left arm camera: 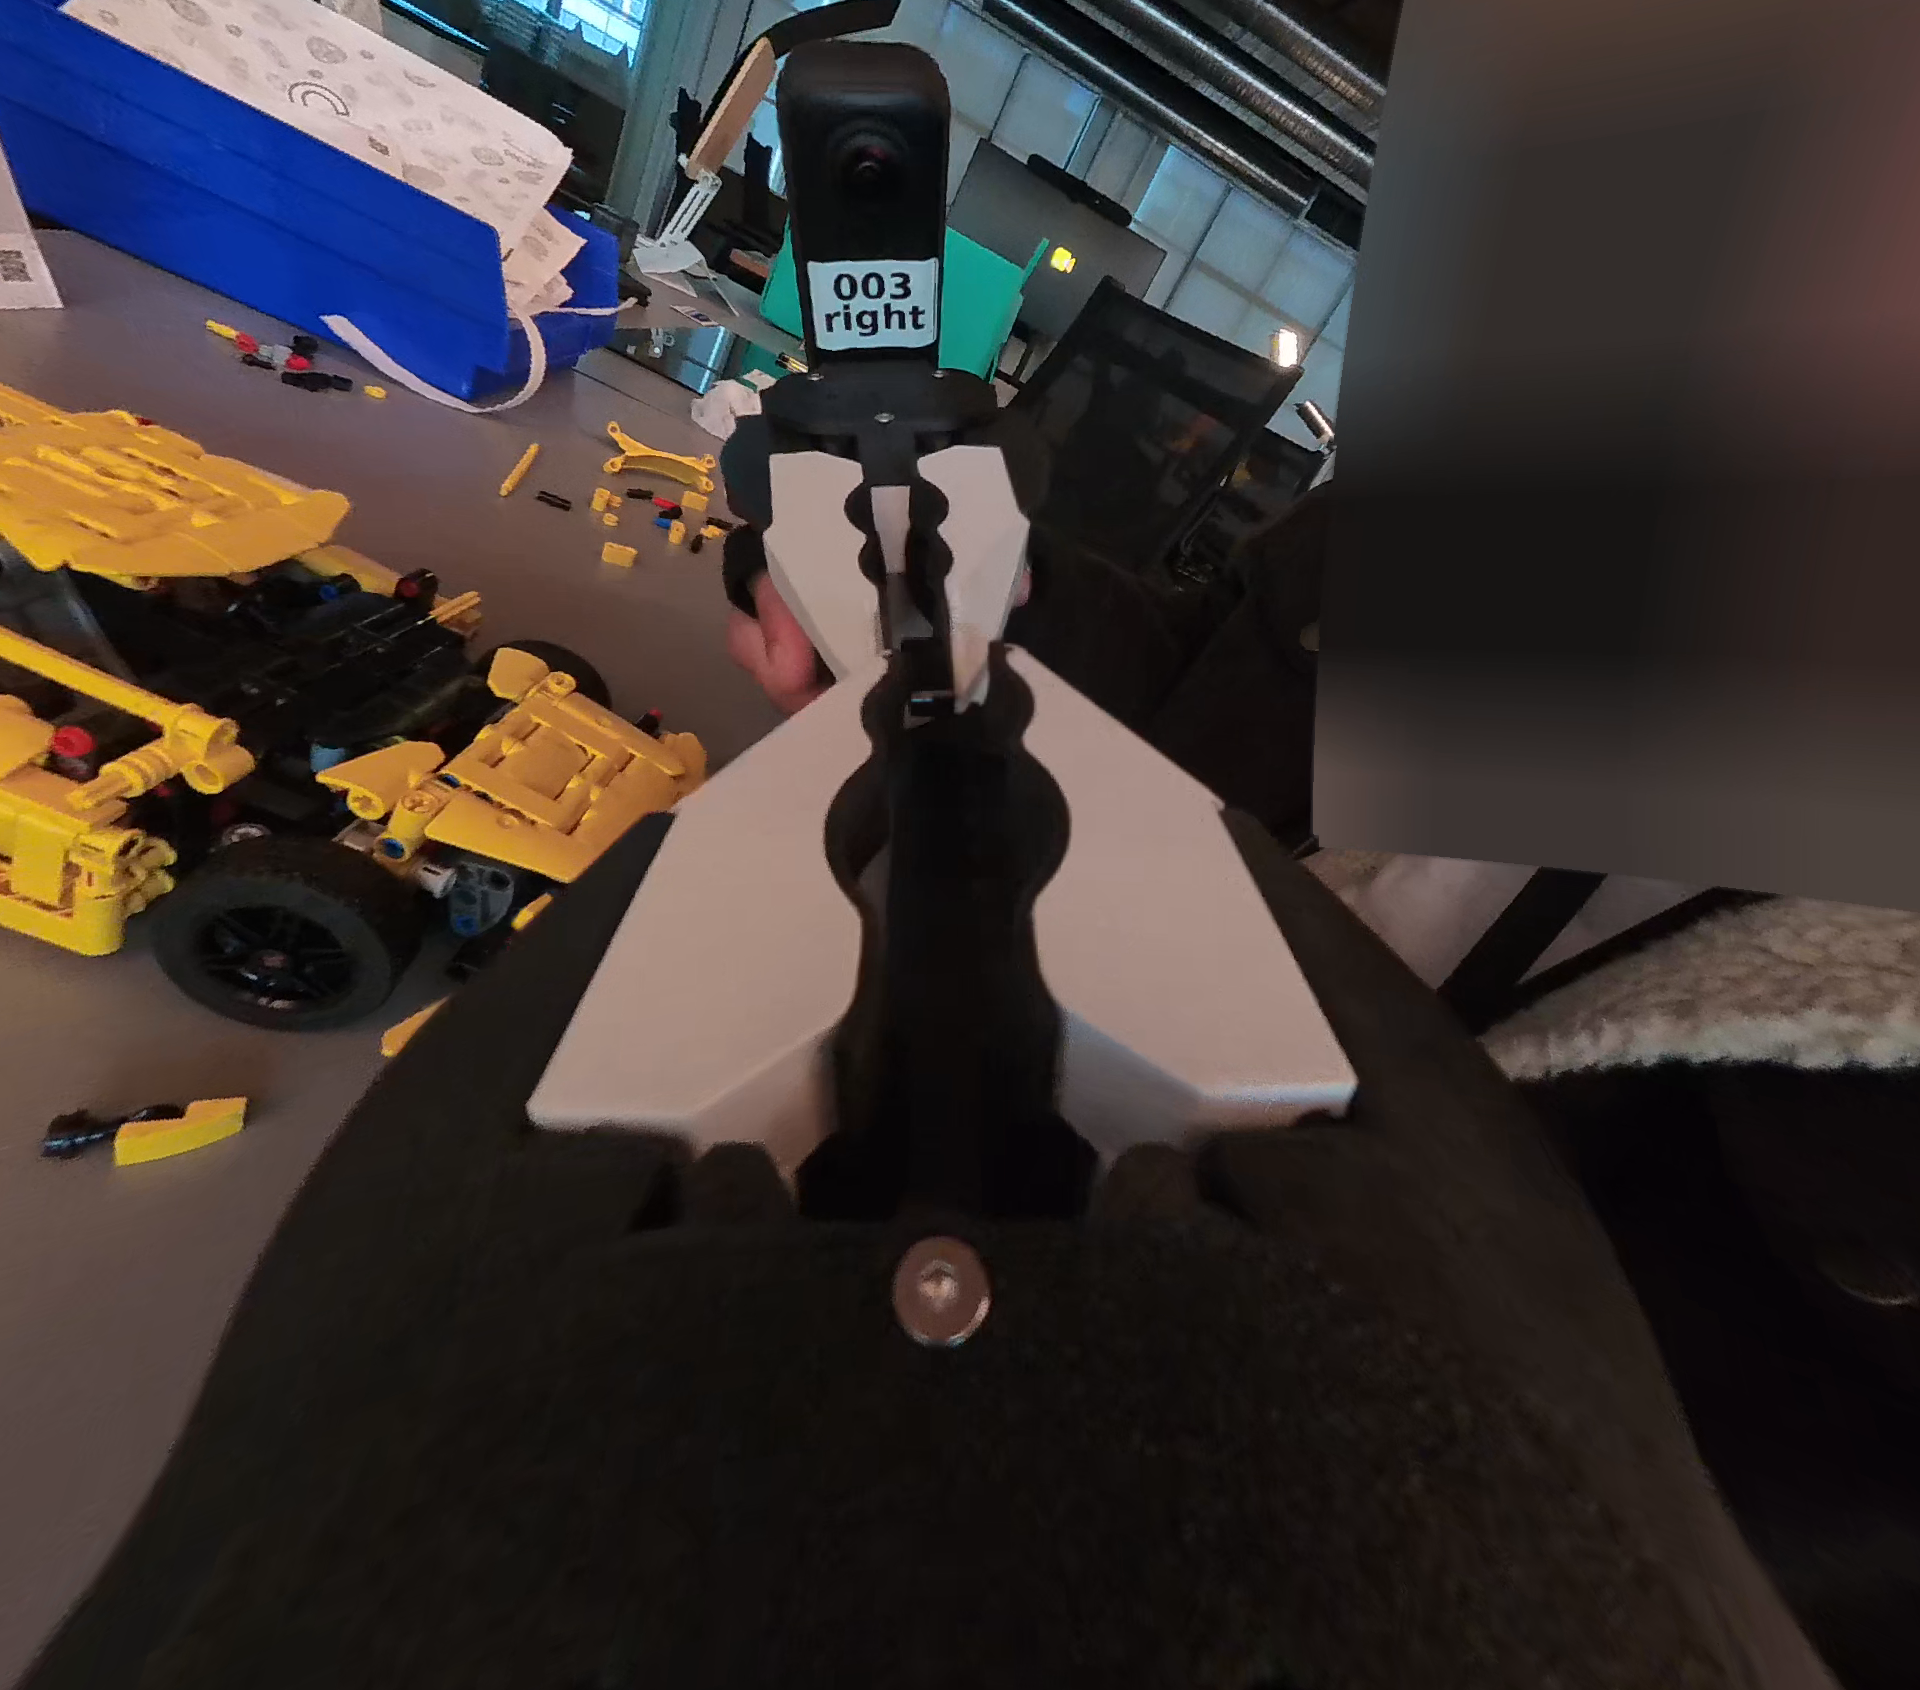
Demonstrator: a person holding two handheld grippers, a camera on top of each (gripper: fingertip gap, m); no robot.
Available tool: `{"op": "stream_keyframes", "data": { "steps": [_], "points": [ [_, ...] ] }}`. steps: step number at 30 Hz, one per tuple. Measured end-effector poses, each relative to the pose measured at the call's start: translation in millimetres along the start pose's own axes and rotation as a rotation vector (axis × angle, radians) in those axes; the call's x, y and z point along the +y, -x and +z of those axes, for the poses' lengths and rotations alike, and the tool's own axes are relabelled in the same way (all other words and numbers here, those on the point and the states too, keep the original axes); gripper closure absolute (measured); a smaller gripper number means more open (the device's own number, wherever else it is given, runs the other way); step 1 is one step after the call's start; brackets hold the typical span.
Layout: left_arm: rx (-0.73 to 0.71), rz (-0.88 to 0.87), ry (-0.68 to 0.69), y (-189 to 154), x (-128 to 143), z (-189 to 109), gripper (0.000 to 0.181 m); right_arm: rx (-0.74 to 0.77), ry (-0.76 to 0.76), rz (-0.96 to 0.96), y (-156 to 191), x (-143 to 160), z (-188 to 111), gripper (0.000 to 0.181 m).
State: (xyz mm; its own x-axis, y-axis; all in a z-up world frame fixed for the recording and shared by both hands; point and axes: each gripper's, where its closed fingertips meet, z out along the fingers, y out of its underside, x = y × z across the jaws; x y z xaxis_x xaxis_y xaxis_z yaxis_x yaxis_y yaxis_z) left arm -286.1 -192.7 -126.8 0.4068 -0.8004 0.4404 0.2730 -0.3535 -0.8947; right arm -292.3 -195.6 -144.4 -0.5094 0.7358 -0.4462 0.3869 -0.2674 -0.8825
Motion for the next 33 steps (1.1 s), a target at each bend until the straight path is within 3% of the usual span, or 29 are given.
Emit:
{"op": "stream_keyframes", "data": {
  "steps": [5, 11, 16, 26, 33],
  "points": [
    [-0.038, 0.019, 0.043, 5.1, 7.0, 1.9, 0.163, -0.007, -0.008, 0.009, 0.7, -1.5, -0.9, 0.173],
    [-0.040, 0.026, 0.049, 5.2, 8.2, 0.8, 0.174, 0.005, 0.002, 0.003, -1.7, 0.4, -0.8, 0.173],
    [-0.112, 0.032, 0.006, 18.3, 0.7, -6.8, 0.174, 0.130, -0.053, -0.105, -12.7, -9.5, -1.7, 0.163],
    [-0.179, 0.058, 0.003, 26.6, 1.5, -6.9, 0.174, 0.248, -0.059, -0.156, -26.3, -11.7, -2.8, 0.171],
    [-0.234, 0.193, 0.007, 22.2, 0.5, -3.7, 0.174, 0.215, -0.086, -0.114, -21.7, -15.2, -4.3, 0.172]
  ]
}}
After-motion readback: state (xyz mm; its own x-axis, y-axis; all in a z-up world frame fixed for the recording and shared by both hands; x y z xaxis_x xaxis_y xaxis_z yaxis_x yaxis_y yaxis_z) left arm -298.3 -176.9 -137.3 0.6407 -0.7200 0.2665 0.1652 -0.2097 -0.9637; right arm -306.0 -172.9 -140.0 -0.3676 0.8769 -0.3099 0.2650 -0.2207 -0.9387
